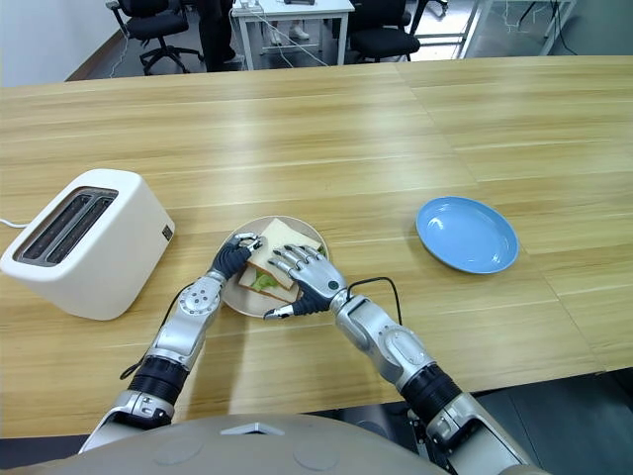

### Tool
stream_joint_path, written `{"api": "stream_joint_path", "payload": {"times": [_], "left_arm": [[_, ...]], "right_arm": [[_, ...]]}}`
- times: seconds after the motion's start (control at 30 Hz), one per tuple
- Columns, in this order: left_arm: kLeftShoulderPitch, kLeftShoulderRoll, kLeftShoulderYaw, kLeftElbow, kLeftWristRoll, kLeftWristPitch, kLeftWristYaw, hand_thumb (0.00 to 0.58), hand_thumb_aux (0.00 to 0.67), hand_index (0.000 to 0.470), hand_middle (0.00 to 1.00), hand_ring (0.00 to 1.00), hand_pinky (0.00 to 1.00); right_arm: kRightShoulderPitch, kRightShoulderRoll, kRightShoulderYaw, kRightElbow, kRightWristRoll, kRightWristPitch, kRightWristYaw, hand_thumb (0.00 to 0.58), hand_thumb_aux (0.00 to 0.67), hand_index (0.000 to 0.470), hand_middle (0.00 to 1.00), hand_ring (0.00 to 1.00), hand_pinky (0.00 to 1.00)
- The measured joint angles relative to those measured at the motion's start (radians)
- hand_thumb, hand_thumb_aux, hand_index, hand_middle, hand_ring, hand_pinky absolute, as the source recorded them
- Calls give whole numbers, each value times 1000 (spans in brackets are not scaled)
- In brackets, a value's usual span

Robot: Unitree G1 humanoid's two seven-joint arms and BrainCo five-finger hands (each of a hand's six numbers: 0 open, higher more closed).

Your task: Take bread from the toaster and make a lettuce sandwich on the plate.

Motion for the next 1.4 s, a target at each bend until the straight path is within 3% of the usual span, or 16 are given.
{"api": "stream_joint_path", "payload": {"times": [0.17, 0.2, 0.23, 0.27, 0.47, 0.57, 0.73, 0.9, 1.03, 1.17, 1.23, 1.33, 1.37, 1.4], "left_arm": [[26, 12, 3, -27, 12, 9, 1, 580, 670, 460, 1000, 1000, 1000], [31, 18, 1, -35, 22, 9, 2, 519, 452, 310, 1000, 1000, 1000], [35, 24, -2, -42, 38, 5, 9, 466, 373, 256, 831, 831, 831], [43, 35, -8, -56, 63, -3, 26, 0, 0, 0, 0, 0, 0], [46, 130, -16, -225, 284, -110, 207, 0, 0, 0, 0, 0, 0], [0, 190, 10, -362, 412, -156, 317, 0, 0, 0, 0, 0, 0], [9, 242, 39, -467, 589, -170, 450, 0, 0, 0, 0, 0, 0], [14, 263, 70, -493, 628, -173, 479, 0, 0, 0, 0, 0, 0], [33, 254, 79, -487, 545, -205, 445, 0, 0, 0, 0, 0, 0], [42, 220, 107, -435, 345, -238, 336, 0, 0, 0, 0, 0, 0], [47, 195, 127, -404, 171, -246, 223, 0, 0, 0, 0, 0, 0], [56, 193, 138, -391, -43, -269, 58, 0, 0, 0, 0, 0, 0], [57, 203, 148, -398, -87, -281, 16, 512, 441, 303, 0, 0, 0], [56, 225, 157, -410, -125, -287, -23, 512, 441, 303, 0, 0, 0]], "right_arm": [[-6, 7, 28, 16, -13, 12, 0, 0, 0, 0, 0, 0, 0], [-5, 7, 35, 13, -19, 18, 0, 0, 0, 0, 0, 0, 0], [-2, 7, 40, 8, -22, 23, 0, 0, 0, 0, 0, 0, 0], [1, 7, 44, 3, -23, 29, 0, 0, 0, 0, 0, 0, 0], [10, 11, 63, -7, -40, 51, 6, 0, 0, 0, 20, 20, 20], [10, 11, 80, -4, -43, 62, 7, 0, 0, 0, 86, 86, 86], [0, 12, 88, 4, -43, 72, 7, 0, 0, 0, 98, 98, 98], [-1, 11, 89, 7, -43, 79, 7, 0, 0, 0, 94, 94, 94], [10, -7, 81, -20, -40, 78, 0, 0, 0, 0, 90, 90, 90], [67, -52, 27, -116, 2, 43, -70, 0, 0, 0, 51, 51, 51], [105, -61, -57, -218, 58, 18, -132, 0, 0, 0, 0, 0, 0], [116, -53, -196, -361, 173, -34, -210, 0, 0, 0, 0, 0, 0], [125, -49, -244, -397, 229, -60, -228, 0, 0, 0, 0, 0, 0], [144, -46, -282, -423, 287, -86, -236, 0, 0, 0, 0, 0, 0]]}}
